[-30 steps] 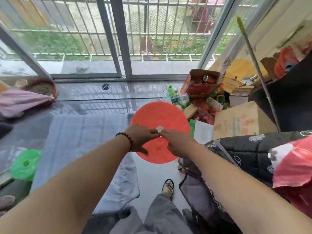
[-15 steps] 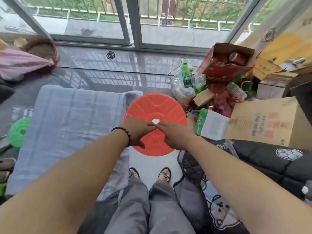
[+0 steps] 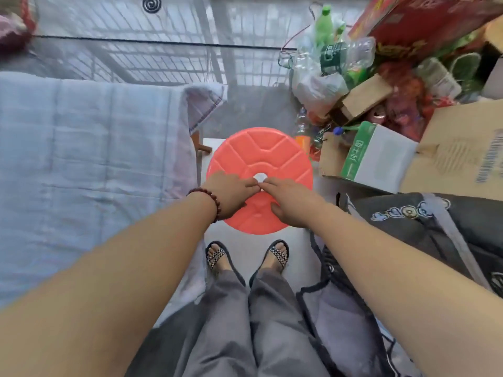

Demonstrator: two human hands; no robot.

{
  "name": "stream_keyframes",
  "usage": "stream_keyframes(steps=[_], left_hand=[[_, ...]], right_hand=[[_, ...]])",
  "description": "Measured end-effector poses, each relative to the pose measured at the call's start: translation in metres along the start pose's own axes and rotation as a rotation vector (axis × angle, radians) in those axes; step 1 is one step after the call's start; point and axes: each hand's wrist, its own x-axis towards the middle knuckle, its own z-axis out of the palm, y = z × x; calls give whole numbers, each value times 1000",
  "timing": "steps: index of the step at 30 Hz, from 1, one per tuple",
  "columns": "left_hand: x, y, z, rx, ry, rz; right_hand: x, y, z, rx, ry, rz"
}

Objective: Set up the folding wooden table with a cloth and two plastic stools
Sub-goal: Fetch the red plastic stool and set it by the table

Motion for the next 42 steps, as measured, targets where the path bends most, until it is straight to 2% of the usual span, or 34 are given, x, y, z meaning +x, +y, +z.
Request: stream_keyframes(steps=[7,23,31,38,42], left_hand=[[38,-1,61,-37,-108,-2],[148,3,214,-135,-174,-38],[179,12,256,-189,-241,-118],[183,2,266,-295,-163,-77],[175,1,261,-509,13,-183]], right_hand=[[39,16,56,68,-63,88],[137,89,191,8,-113,161],[172,107,236,5,-111,214],[176,112,242,9,-65,198],[173,110,237,104,33,196]])
